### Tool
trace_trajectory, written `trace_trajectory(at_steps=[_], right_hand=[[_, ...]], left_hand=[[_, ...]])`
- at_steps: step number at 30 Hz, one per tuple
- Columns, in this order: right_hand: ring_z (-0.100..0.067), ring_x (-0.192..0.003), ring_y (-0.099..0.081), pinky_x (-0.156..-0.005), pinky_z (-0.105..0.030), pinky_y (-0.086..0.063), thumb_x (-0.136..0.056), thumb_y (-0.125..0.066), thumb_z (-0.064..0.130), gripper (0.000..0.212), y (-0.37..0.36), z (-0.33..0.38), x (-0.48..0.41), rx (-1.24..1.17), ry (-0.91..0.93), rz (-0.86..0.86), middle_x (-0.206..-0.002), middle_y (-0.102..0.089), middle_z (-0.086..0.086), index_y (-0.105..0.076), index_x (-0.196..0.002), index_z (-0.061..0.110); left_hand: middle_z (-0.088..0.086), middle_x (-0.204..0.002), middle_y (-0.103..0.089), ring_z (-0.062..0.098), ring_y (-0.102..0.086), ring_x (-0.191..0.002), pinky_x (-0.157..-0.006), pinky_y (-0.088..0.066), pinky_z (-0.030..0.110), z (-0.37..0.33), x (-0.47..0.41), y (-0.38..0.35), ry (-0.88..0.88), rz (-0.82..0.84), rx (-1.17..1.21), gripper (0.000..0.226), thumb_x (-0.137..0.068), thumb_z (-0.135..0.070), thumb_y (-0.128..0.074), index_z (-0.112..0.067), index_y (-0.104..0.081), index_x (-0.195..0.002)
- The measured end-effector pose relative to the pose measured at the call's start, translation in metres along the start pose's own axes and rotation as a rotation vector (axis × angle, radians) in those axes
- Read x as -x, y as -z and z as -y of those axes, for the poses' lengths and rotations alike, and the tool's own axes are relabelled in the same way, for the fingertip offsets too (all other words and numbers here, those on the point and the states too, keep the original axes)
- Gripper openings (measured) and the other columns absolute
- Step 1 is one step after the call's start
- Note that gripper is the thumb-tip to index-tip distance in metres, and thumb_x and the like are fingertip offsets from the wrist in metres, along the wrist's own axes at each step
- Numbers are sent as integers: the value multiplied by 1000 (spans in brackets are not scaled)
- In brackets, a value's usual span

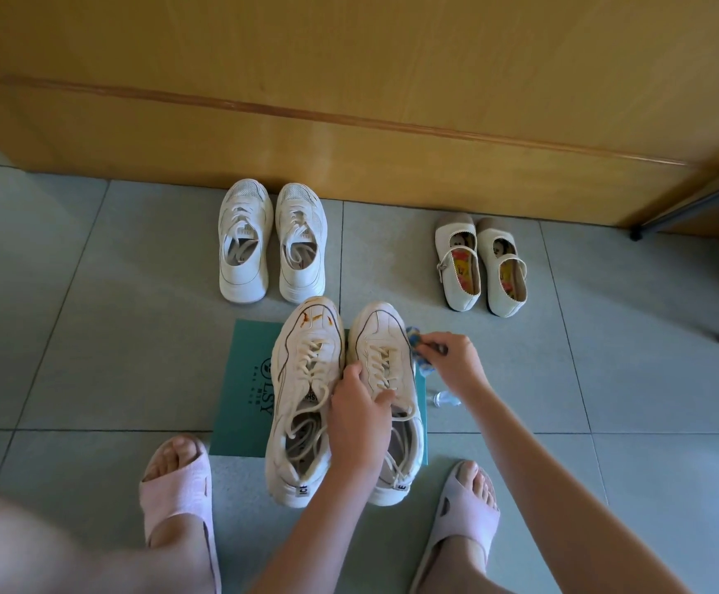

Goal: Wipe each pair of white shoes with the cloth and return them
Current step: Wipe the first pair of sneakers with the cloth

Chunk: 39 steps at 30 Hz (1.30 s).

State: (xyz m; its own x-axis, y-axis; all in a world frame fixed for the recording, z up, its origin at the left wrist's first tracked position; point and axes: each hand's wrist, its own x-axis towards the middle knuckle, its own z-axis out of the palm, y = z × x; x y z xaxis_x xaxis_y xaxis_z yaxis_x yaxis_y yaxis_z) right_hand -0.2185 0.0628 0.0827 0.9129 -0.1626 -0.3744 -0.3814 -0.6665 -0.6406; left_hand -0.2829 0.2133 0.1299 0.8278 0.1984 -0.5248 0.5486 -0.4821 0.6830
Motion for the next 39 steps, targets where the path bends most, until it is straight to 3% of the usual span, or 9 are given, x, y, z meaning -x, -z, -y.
trace_trajectory(at_steps=[5,9,12,15,18,21,26,31,39], right_hand=[[-3,-56,-53,-47,-1,-39,-89,-62,14,19,14,-11,11,60,-84,237,-74,-62,-1,-70,-103,4],[-2,-54,-57,-52,-7,-47,-89,-60,12,19,32,7,-6,-113,-23,39,-80,-67,-7,-70,-105,5],[2,-52,-57,-54,-11,-50,-90,-59,9,18,25,43,-22,-103,140,-16,-79,-67,-7,-70,-104,8],[-17,-71,-58,-70,-29,-53,-89,-58,3,20,-3,67,-34,13,272,28,-87,-65,-12,-70,-104,3],[-27,-97,-52,-87,-31,-47,-89,-54,0,26,-23,65,-35,138,292,30,-97,-47,-4,-68,-110,4],[-30,-104,-53,-93,-33,-47,-90,-52,-2,27,-24,59,-26,117,308,8,-97,-46,-2,-67,-112,2],[-23,-97,-52,-82,-8,-35,-89,-54,-3,26,-19,47,-10,129,373,16,-98,-49,-8,-67,-111,0],[-32,-98,-51,-83,-21,-34,-88,-58,6,23,-11,32,-6,280,424,106,-106,-56,-19,-70,-107,5],[-28,-98,-52,-80,-23,-38,-90,-57,5,26,9,27,-3,467,492,207,-107,-55,-15,-69,-112,12]], left_hand=[[3,-133,-53,21,-47,-124,-101,-38,34,1,-1,0,-5,7,4,56,-86,-28,-65,-14,-43,-135],[3,-133,-52,20,-47,-123,-99,-37,31,2,1,1,-26,-2,-1,56,-87,-28,-63,-13,-42,-136],[4,-135,-51,19,-46,-124,-99,-36,30,0,3,2,-26,4,8,56,-88,-27,-61,-13,-40,-138],[5,-136,-50,19,-45,-126,-100,-35,29,-1,3,3,-19,3,31,57,-87,-27,-62,-12,-40,-138],[4,-135,-52,19,-47,-124,-98,-37,28,-1,2,3,-11,1,28,57,-86,-28,-62,-12,-42,-137],[4,-134,-53,19,-48,-123,-98,-37,31,0,1,1,-8,-2,17,57,-85,-28,-62,-13,-42,-136],[4,-130,-54,20,-50,-119,-92,-38,28,0,0,1,-17,-6,6,52,-86,-25,-61,-12,-44,-133],[4,-128,-56,21,-52,-118,-96,-41,32,2,-1,0,-26,-17,16,51,-85,-25,-63,-11,-46,-132],[3,-132,-55,20,-51,-121,-98,-40,33,3,-1,-1,-16,-13,21,58,-85,-29,-63,-12,-43,-136]])
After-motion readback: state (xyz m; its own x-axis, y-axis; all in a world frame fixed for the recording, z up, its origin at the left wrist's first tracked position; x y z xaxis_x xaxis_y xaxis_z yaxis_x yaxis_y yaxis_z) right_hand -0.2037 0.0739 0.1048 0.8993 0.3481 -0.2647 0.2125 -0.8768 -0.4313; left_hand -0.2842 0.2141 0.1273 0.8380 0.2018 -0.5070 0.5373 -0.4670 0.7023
